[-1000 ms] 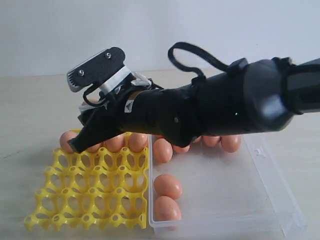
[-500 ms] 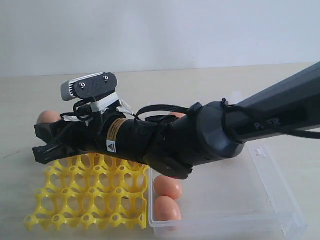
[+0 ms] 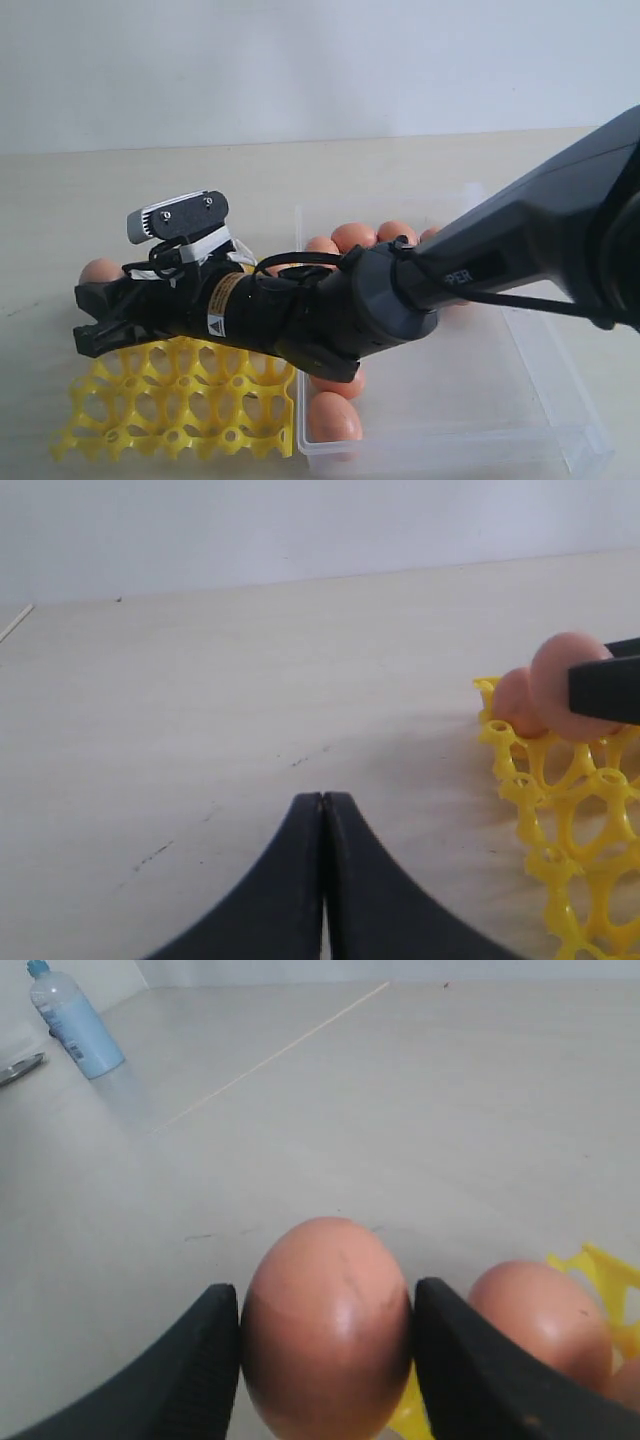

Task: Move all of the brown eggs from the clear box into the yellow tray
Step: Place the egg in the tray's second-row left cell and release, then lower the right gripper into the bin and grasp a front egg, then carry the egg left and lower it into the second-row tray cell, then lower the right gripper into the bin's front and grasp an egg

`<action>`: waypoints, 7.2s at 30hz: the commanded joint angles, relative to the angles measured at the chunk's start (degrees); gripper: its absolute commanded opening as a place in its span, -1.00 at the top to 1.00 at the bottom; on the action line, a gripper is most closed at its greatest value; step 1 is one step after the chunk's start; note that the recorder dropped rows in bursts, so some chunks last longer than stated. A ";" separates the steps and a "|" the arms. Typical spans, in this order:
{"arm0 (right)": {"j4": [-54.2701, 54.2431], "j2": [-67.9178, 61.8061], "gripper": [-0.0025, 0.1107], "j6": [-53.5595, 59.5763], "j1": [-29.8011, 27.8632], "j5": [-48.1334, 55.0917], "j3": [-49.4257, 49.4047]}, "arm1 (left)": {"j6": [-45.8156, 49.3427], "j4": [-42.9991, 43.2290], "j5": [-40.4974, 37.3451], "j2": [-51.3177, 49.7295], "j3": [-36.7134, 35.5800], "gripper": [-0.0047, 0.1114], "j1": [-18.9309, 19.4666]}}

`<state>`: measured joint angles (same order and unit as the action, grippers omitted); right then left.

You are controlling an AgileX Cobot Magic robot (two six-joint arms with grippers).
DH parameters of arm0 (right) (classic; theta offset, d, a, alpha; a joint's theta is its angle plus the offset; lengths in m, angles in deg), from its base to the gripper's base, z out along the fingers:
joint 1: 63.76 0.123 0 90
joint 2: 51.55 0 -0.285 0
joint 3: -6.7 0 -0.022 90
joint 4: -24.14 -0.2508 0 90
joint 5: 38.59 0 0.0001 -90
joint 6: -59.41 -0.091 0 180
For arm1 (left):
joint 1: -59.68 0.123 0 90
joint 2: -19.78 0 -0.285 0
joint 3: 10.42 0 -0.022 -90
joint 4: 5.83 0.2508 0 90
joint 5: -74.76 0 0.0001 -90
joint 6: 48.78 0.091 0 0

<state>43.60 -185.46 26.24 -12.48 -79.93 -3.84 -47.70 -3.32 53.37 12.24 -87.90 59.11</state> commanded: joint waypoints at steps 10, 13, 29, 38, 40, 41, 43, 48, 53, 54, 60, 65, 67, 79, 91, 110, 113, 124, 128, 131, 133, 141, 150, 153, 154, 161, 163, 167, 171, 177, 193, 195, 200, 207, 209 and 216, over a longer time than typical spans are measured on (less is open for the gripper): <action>0.02 -0.68 0.96 -6.24 -0.09 7.51 4.14 | 0.16 0.17 0.05 -0.25 0.26 0.92 0.15; 0.02 -0.68 0.96 -5.72 -0.09 7.03 4.14 | 0.16 0.17 0.05 -0.25 0.26 0.92 0.15; -0.63 -0.68 -0.13 -8.86 -0.45 10.61 4.14 | 0.16 0.17 0.05 -0.25 0.26 0.92 0.15; 2.41 13.51 0.29 -3.27 -0.70 32.28 4.03 | 0.16 0.17 0.05 -0.25 0.26 0.92 0.15; 2.39 20.01 0.58 3.95 -1.30 44.94 4.03 | 0.16 0.17 0.05 -0.25 0.26 0.92 0.15; 2.39 23.57 0.75 7.40 -1.50 50.44 4.15 | 0.16 0.17 0.05 -0.25 0.26 0.92 0.15; 2.39 29.60 0.95 14.91 -2.31 64.86 4.62 | 0.16 0.17 0.05 -0.25 0.26 0.92 0.15; -2.16 36.88 0.96 17.73 -6.72 91.12 4.58 | 0.16 0.17 0.05 -0.25 0.26 0.92 0.15; -8.70 36.24 0.86 22.79 -9.30 96.26 3.54 | 0.16 0.17 0.05 -0.25 0.26 0.92 0.15; -10.89 35.88 0.80 26.53 -9.30 95.21 3.26 | 0.16 0.17 0.05 -0.25 0.26 0.92 0.15; -19.12 30.66 0.14 42.38 -9.30 95.02 1.65 | 0.16 0.17 0.05 -0.25 0.26 0.92 0.15; -21.03 25.82 -0.04 45.44 -9.30 94.08 1.65 | 0.16 0.17 0.05 -0.25 0.26 0.92 0.15; -20.50 24.33 -0.04 45.75 -9.30 93.64 1.65 | 0.16 0.17 0.05 -0.25 0.26 0.92 0.15; -28.10 21.23 -0.04 52.50 -7.51 89.80 1.65 | 0.16 0.17 0.05 -0.25 0.26 0.92 0.15; -25.64 17.56 -0.14 53.14 -7.34 86.57 1.75 | 0.16 0.17 0.05 -0.25 0.26 0.92 0.15; -23.38 13.81 0.90 54.60 -7.34 80.49 1.75 | 0.16 0.17 0.05 -0.25 0.26 0.92 0.15; -23.26 16.13 0.96 54.87 -7.69 82.88 1.75 | 0.16 0.17 0.05 -0.25 0.26 0.92 0.15; -27.39 31.27 0.96 43.79 -6.26 29.15 -12.91 | 0.16 0.17 0.05 -0.25 0.26 0.92 0.15; -4.21 22.45 0.96 12.06 -5.33 7.47 -14.90 | 0.16 0.17 0.05 -0.25 0.26 0.92 0.15; -2.60 16.56 0.96 8.19 -5.33 1.77 -14.19 | 0.16 0.17 0.05 -0.25 0.26 0.92 0.15; -1.29 13.57 0.96 4.58 -5.33 0.76 -13.39 | 0.16 0.17 0.05 -0.25 0.26 0.92 0.15; 4.61 8.57 0.96 -1.72 -5.33 0.59 -9.14 | 0.16 0.17 0.05 -0.25 0.26 0.92 0.15; 8.91 5.10 0.96 -8.85 -5.33 1.47 -6.78 | 0.16 0.17 0.05 -0.25 0.26 0.92 0.15; 8.91 4.77 0.96 -8.85 -5.33 1.79 -6.78 | 0.16 0.17 0.05 -0.25 0.26 0.92 0.15; 8.91 4.77 0.96 -8.85 -5.33 2.23 -6.78 | 0.16 0.17 0.05 -0.25 0.26 0.92 0.15; 8.53 4.77 0.37 -9.41 -5.33 4.74 -6.78 | 0.16 0.17 0.05 -0.25 0.26 0.92 0.15; 7.62 4.77 0.08 -9.50 -5.33 4.74 -6.78 | 0.16 0.17 0.05 -0.25 0.26 0.92 0.15; 6.96 4.77 -0.19 -9.50 -5.33 4.84 -6.78 | 0.16 0.17 0.05 -0.25 0.26 0.92 0.15; 6.96 5.22 -0.18 -9.36 -5.33 5.34 -6.78 | 0.16 0.17 0.05 -0.25 0.26 0.92 0.15; 11.26 17.44 0.32 -10.77 -5.33 26.71 -6.78 | 0.16 0.17 0.05 -0.25 0.26 0.92 0.15; -27.76 37.93 0.59 12.52 -9.78 79.95 -10.80 | 0.16 0.17 0.05 -0.25 0.26 0.92 0.15; -31.32 37.38 0.34 14.04 -9.78 76.97 -13.75 | 0.16 0.17 0.05 -0.25 0.26 0.92 0.15; -36.54 35.80 -0.14 13.92 -9.78 68.41 -20.17 | 0.16 0.17 0.05 -0.25 0.26 0.92 0.15; -37.03 31.17 -0.14 15.14 -9.78 61.90 -20.90 | 0.16 0.17 0.05 -0.25 0.26 0.92 0.15; -37.03 29.90 -0.14 15.14 -9.78 61.54 -20.49 | 0.16 0.17 0.05 -0.25 0.26 0.92 0.15; -36.81 26.35 -0.14 15.14 -9.78 59.99 -18.35 | 0.16 0.17 0.05 -0.25 0.26 0.92 0.15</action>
<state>6.72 -157.99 40.80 -21.91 -18.74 -23.62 -47.70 -3.32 53.37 12.24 -87.90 59.11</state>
